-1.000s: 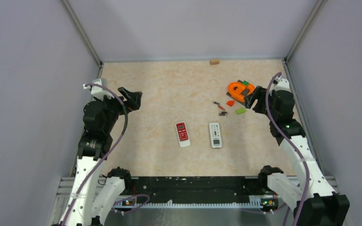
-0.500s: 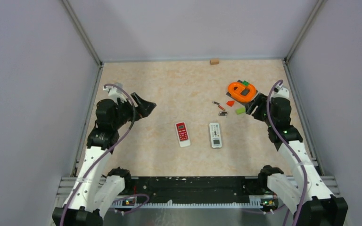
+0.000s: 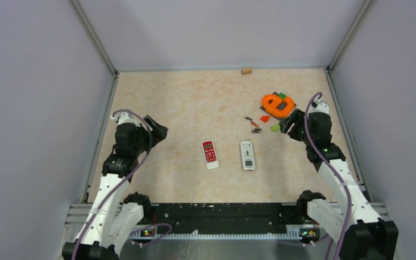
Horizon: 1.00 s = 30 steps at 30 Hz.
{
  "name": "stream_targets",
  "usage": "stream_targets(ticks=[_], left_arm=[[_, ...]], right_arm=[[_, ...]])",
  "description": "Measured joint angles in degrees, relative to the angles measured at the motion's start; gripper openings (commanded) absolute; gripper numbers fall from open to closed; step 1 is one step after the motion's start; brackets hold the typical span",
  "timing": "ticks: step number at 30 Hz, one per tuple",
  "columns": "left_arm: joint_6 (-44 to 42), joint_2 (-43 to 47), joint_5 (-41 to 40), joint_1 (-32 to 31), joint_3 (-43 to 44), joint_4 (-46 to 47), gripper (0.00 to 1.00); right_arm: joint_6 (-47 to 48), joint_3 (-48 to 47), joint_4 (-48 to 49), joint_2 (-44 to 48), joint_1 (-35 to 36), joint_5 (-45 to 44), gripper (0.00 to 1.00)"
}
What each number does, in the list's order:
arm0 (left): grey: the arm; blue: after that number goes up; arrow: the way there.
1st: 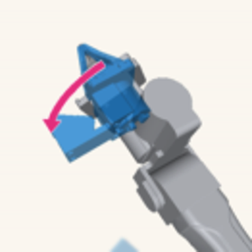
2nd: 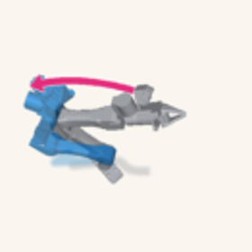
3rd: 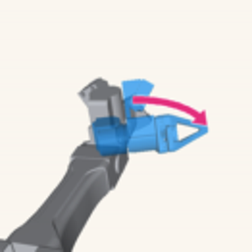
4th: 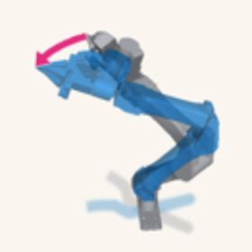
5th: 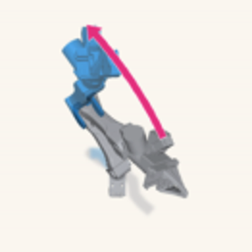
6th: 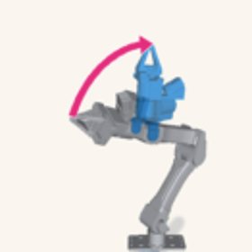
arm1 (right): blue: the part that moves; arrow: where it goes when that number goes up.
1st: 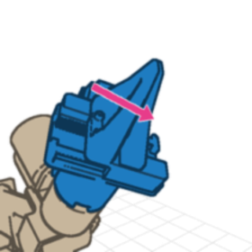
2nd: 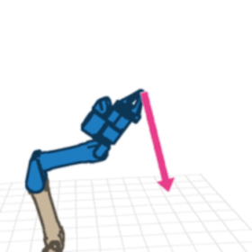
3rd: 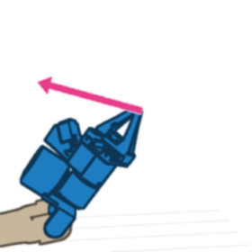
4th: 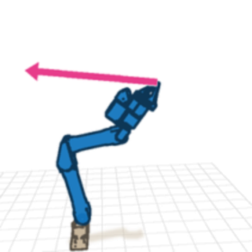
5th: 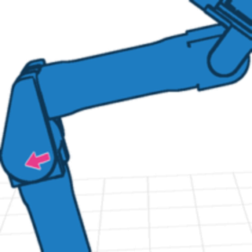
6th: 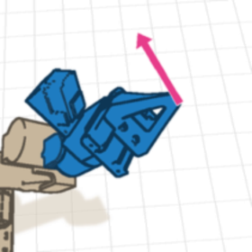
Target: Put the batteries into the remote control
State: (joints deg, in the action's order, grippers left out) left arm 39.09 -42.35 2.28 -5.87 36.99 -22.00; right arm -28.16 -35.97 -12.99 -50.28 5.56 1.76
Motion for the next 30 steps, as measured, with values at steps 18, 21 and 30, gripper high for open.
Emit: stream_targets(ticks=[18,21,30], left_arm=[[3.67,-25.77,-10.69,-28.65,5.46,-1.79,0.99],[6.12,-34.12,-15.06,-33.38,10.05,-1.53,0.99],[9.42,-49.16,-17.27,-38.8,18.18,1.03,0.94]], right_arm=[[-4.0,1.9,1.05,-3.3,0.0,5.14,0.7],[-4.96,3.56,1.03,-3.26,0.0,6.97,0.72],[-6.05,6.1,0.59,-1.49,0.02,8.24,0.73]])
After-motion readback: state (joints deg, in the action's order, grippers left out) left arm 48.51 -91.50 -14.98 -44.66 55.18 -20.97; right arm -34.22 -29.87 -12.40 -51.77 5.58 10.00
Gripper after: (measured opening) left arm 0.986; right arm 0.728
